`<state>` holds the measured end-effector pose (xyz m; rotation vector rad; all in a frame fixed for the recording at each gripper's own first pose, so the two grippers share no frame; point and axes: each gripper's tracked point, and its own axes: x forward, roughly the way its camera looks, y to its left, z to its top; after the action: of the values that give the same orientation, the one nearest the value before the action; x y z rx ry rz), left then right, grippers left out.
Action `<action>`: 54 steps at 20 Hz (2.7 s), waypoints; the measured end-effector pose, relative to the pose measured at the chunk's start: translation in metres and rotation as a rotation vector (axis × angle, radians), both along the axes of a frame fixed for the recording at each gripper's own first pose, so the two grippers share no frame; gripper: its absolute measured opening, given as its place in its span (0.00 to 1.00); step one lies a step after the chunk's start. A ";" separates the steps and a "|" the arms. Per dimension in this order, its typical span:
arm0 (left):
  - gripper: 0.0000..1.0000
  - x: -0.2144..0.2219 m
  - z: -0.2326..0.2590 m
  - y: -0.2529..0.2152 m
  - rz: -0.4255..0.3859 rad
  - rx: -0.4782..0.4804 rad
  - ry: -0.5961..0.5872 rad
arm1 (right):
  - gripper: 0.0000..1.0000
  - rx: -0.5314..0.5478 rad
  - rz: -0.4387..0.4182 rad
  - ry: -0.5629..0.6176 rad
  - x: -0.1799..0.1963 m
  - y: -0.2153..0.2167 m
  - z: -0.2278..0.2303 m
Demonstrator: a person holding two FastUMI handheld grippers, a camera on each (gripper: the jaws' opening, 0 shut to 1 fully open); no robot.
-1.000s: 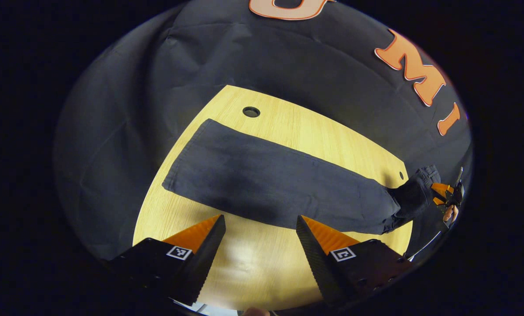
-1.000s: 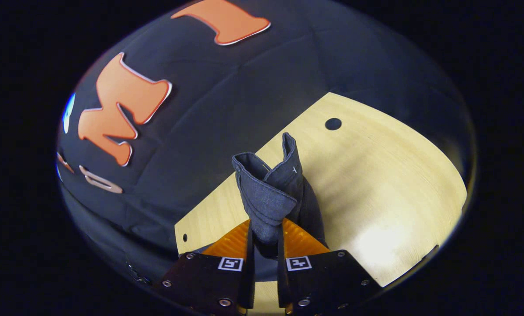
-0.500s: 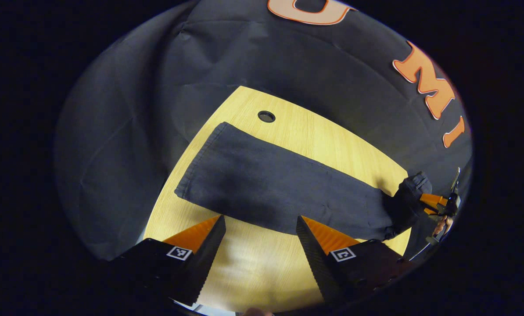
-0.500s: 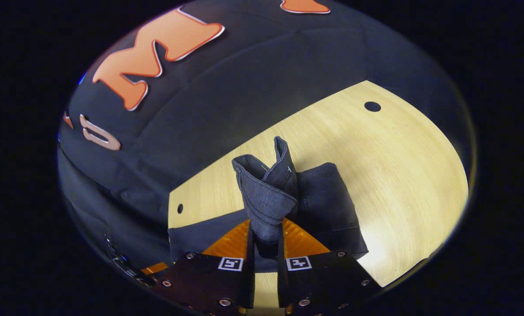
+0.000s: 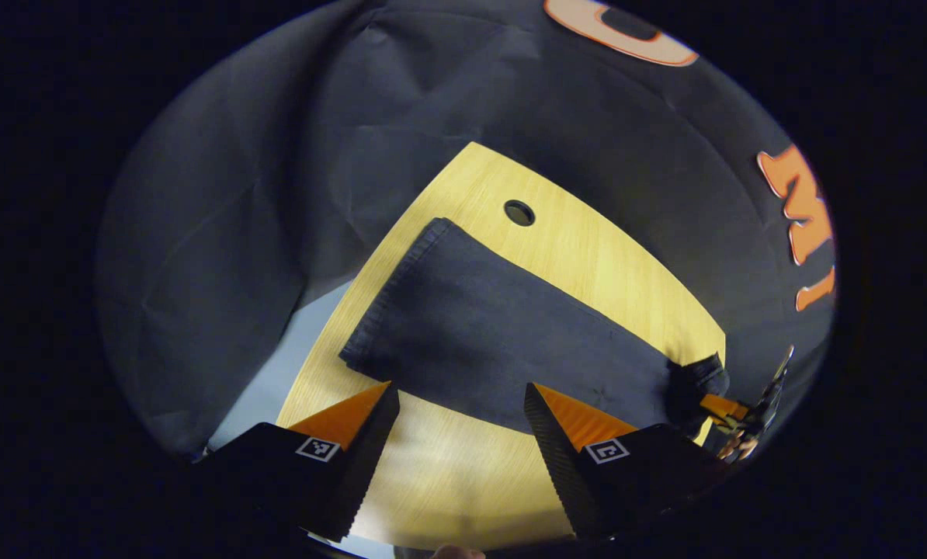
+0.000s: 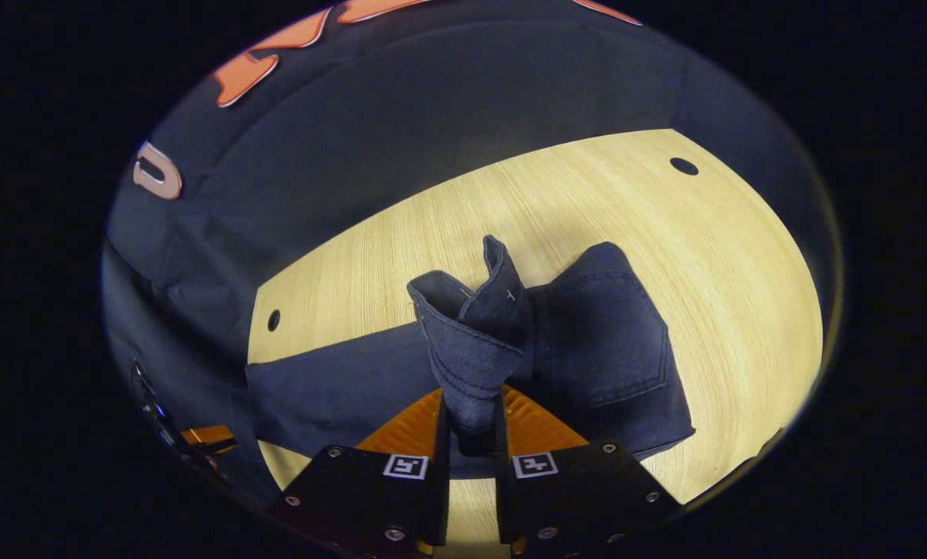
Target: Grasp the waist and the cuffs of the jeans and fold them to make the two legs overlap; first hold the waist and fold one-third of the jeans toward the cuffs, then hold the cuffs and fold the remaining one-third in the same direction to finish folding.
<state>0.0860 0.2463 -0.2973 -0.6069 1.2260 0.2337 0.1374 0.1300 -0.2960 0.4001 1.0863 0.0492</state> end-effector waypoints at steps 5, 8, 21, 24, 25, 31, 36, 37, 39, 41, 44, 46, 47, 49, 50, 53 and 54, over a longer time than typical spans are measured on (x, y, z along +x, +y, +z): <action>0.99 -0.002 -0.033 0.030 0.106 -0.068 0.169 | 0.57 0.024 0.025 0.055 -0.014 0.019 -0.017; 0.98 -0.005 -0.057 0.046 0.071 -0.022 0.239 | 0.76 0.042 0.041 0.051 -0.020 0.036 -0.018; 0.99 -0.006 -0.059 0.057 -0.077 0.029 0.364 | 0.98 0.057 0.020 -0.057 -0.029 0.020 0.024; 0.90 -0.008 -0.064 0.064 -0.017 0.065 0.375 | 0.97 0.069 -0.007 -0.089 -0.027 0.003 0.039; 0.89 -0.009 -0.068 0.067 -0.024 0.091 0.377 | 0.97 0.069 -0.018 -0.095 -0.028 -0.007 0.042; 0.83 -0.011 -0.074 0.061 -0.160 0.179 0.335 | 0.97 0.085 -0.065 -0.124 -0.033 -0.042 0.052; 0.13 0.001 -0.070 0.044 -0.189 0.165 0.272 | 0.97 0.097 -0.086 -0.126 -0.034 -0.064 0.053; 0.14 -0.003 -0.082 0.043 -0.166 0.181 0.264 | 0.97 0.103 -0.086 -0.133 -0.034 -0.066 0.055; 0.06 0.000 -0.072 0.038 -0.139 0.164 0.241 | 0.97 0.115 -0.086 -0.140 -0.033 -0.072 0.059; 0.07 0.008 -0.058 0.032 -0.114 0.136 0.171 | 0.97 0.114 -0.088 -0.154 -0.031 -0.078 0.061; 0.06 0.015 -0.022 0.009 -0.121 0.104 0.072 | 0.97 0.105 -0.076 -0.166 -0.029 -0.084 0.063; 0.06 0.021 0.004 -0.010 -0.140 0.099 0.005 | 0.97 0.108 -0.066 -0.171 -0.026 -0.085 0.065; 0.06 0.026 0.015 -0.019 -0.149 0.102 -0.022 | 0.97 0.111 -0.061 -0.172 -0.025 -0.086 0.066; 0.06 0.028 0.034 -0.036 -0.170 0.098 -0.068 | 0.98 0.114 -0.049 -0.184 -0.023 -0.088 0.071; 0.06 0.030 0.045 -0.042 -0.171 0.094 -0.087 | 0.98 0.107 -0.047 -0.192 -0.021 -0.090 0.072; 0.06 0.043 0.082 -0.079 -0.178 0.037 -0.170 | 0.98 0.056 -0.037 -0.241 -0.014 -0.099 0.079; 0.06 0.044 0.092 -0.086 -0.187 0.039 -0.192 | 0.98 0.032 -0.033 -0.262 -0.011 -0.102 0.082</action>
<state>0.1302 0.1600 -0.2053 -0.4660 1.0815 0.0408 0.1260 0.0281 -0.2140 0.4273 0.8207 0.0877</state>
